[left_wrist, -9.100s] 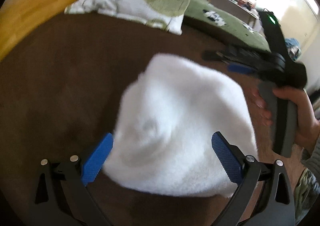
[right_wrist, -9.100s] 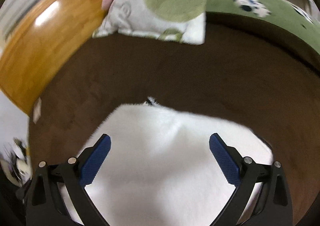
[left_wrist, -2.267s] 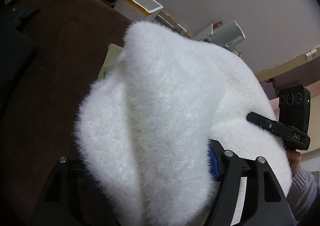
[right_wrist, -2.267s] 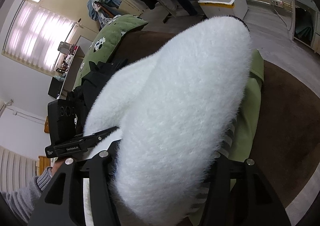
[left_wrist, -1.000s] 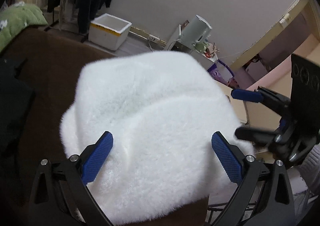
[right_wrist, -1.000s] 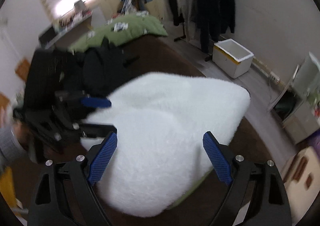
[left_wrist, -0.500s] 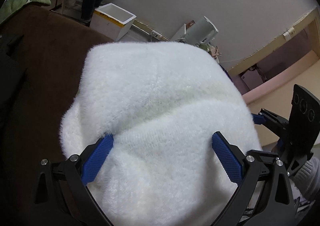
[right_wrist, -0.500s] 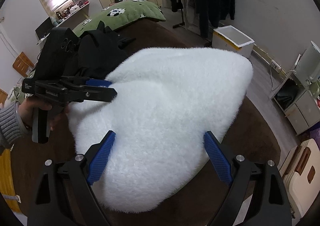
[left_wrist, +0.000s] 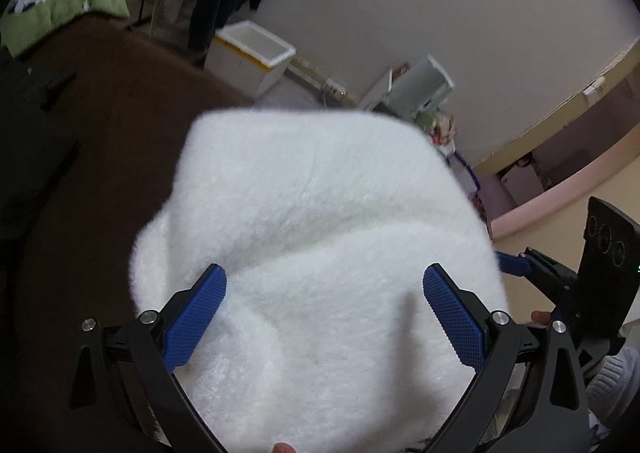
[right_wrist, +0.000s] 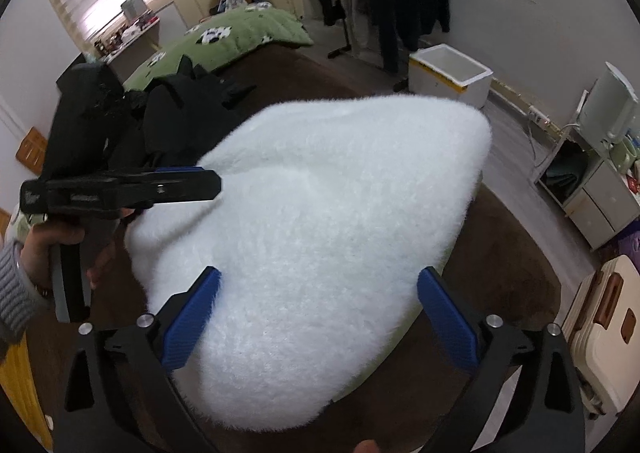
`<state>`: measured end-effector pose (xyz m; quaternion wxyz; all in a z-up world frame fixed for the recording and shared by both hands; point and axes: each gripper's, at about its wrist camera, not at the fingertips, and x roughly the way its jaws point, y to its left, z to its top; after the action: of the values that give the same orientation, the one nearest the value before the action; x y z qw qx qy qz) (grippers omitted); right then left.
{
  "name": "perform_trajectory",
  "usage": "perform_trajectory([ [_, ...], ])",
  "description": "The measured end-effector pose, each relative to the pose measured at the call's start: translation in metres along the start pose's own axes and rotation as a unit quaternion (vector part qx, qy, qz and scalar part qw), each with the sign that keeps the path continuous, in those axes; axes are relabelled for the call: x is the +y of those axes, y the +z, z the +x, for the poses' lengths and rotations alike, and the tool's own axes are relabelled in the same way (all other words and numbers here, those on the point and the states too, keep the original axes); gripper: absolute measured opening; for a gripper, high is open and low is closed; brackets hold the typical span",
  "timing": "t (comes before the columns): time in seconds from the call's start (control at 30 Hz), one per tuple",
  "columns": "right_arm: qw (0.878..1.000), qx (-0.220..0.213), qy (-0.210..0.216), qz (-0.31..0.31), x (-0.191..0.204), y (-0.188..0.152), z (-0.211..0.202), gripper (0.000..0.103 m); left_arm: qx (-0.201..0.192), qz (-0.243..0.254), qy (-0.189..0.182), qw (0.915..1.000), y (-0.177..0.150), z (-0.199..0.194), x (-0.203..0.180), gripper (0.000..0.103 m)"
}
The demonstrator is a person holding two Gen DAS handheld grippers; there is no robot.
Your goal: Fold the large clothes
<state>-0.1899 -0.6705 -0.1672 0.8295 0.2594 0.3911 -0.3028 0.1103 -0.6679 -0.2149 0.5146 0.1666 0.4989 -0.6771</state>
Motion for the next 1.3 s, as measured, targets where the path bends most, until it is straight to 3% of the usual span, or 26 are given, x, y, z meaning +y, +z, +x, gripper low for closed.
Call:
perform_trajectory([
  [0.27,0.999,-0.017,-0.035,-0.015,0.016,0.010,-0.026,0.097,-0.055,0.007,0.058,0.9968,0.009,-0.040,-0.017,0.096],
  [0.37,0.998,-0.027,-0.058,-0.019,0.025,0.014,-0.047,0.097,-0.070,0.004,0.108,0.9917,0.007,-0.067,-0.033,0.096],
  [0.6,0.997,-0.041,-0.071,0.007,0.049,-0.005,-0.108,0.097,-0.110,-0.006,0.165,0.9802,-0.011,-0.129,-0.065,0.096],
  [0.77,0.997,-0.049,-0.051,0.039,0.080,-0.042,-0.165,0.097,-0.117,-0.028,0.177,0.9767,-0.047,-0.176,-0.099,0.096],
  [0.93,0.994,-0.069,-0.063,0.057,0.122,-0.095,-0.222,0.097,-0.100,-0.007,0.215,0.9714,-0.097,-0.212,-0.139,0.096],
  [1.3,0.992,-0.073,-0.086,0.060,0.184,-0.174,-0.284,0.097,-0.062,0.041,0.247,0.9661,-0.197,-0.277,-0.183,0.096],
])
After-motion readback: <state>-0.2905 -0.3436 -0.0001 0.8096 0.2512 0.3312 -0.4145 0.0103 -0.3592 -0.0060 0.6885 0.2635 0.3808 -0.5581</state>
